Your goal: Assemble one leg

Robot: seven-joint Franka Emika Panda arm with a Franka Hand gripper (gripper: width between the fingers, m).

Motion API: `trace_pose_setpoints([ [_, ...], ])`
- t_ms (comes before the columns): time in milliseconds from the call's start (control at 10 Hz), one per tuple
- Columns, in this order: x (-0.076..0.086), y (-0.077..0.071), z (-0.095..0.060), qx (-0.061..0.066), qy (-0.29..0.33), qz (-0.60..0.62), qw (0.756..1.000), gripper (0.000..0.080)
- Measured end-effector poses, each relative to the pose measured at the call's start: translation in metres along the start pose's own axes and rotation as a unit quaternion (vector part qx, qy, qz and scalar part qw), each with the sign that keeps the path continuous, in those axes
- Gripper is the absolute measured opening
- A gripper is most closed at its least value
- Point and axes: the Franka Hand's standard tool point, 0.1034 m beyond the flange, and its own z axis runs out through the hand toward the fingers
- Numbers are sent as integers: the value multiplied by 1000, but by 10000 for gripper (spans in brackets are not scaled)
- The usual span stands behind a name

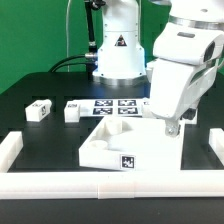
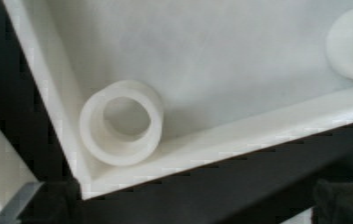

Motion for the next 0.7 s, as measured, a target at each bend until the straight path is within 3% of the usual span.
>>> trace_pose_setpoints([
  [700, 0, 0, 0, 1, 0, 0, 1000, 650],
])
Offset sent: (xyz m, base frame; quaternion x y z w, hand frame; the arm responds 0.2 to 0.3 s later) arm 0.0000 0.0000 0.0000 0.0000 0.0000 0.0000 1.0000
